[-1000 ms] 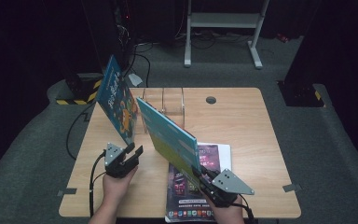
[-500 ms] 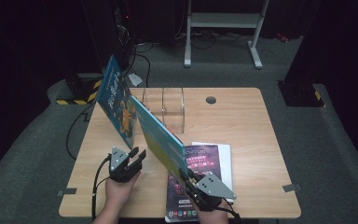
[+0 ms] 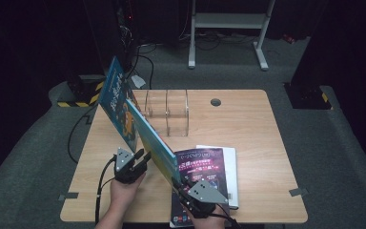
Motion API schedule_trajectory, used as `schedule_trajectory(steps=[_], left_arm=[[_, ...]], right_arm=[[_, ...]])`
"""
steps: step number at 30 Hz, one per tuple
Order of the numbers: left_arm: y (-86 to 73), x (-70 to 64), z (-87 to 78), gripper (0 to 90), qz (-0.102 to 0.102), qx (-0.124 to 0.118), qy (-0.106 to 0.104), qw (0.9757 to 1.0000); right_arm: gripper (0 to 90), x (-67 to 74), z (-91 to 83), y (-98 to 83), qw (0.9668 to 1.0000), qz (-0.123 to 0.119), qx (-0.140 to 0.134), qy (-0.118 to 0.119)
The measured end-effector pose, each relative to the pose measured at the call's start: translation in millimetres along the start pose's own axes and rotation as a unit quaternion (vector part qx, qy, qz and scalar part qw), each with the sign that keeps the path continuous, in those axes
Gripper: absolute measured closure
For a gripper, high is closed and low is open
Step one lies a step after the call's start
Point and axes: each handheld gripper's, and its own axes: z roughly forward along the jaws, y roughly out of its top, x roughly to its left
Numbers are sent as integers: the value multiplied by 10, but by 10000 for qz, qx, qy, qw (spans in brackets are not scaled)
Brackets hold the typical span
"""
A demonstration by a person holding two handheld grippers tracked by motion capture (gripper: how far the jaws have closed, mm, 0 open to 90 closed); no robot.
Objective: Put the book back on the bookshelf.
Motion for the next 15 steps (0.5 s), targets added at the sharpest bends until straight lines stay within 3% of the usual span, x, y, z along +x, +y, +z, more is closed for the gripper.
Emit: schedule_trajectory(steps=[4, 15], left_arm=[[-4, 31, -9, 657, -14, 6, 10, 10000], [-26, 106, -41, 658, -111, 24, 82, 9999]], right_arm=[[756, 44, 41, -17, 9998, 67, 89, 182], [721, 146, 120, -66, 9985, -53, 283, 468]])
